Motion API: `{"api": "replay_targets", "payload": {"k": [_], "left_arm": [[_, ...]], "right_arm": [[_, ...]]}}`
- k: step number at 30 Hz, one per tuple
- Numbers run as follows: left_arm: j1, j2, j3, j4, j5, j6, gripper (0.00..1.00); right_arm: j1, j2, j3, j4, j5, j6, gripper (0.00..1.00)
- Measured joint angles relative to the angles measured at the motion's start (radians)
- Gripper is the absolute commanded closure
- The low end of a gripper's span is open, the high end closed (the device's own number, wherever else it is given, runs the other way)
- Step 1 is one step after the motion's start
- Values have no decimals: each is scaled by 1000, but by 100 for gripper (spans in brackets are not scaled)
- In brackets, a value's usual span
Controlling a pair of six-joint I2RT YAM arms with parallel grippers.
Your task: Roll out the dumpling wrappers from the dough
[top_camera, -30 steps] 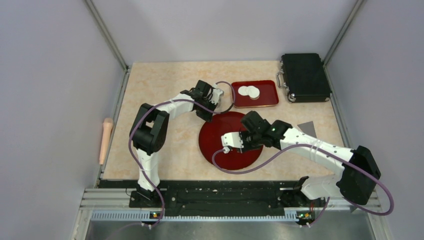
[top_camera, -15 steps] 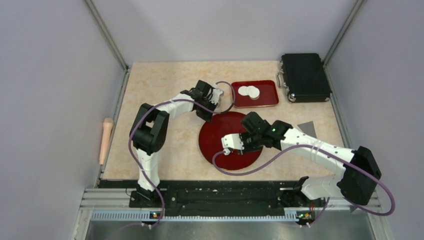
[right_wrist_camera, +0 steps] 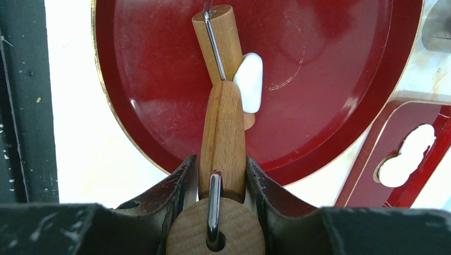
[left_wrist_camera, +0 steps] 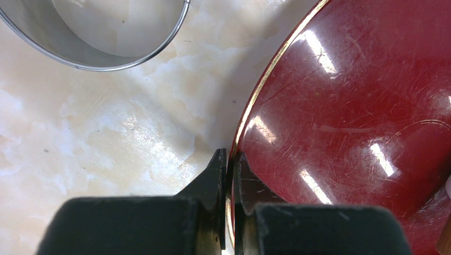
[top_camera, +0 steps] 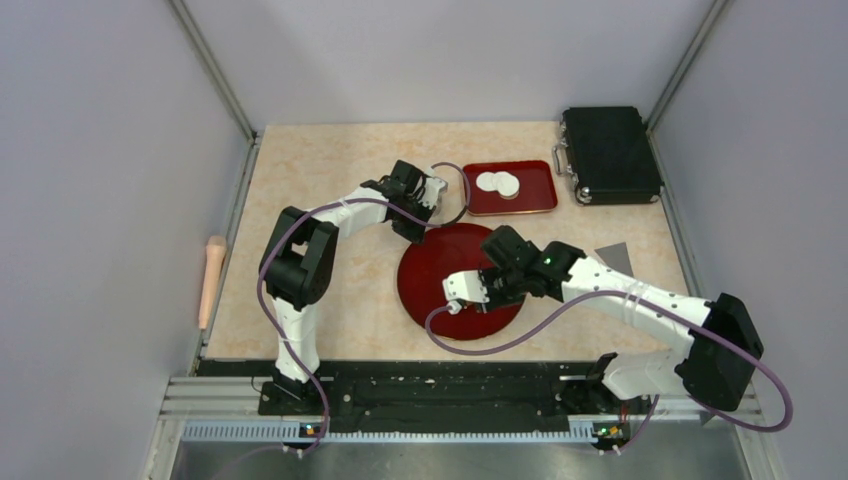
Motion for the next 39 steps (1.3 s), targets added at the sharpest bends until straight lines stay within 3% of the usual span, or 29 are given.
{"api": "replay_targets", "payload": {"k": [14,26,39], "left_arm": [[1,0,0,0,2,0,100],[1,0,0,0,3,0,100],[1,0,0,0,5,0,100]], "right_arm": [[9,-5,11,-32,-69,-1,100],[45,7,19,-48,-243,10,100],[70,53,-1,172,69,119,100]]}}
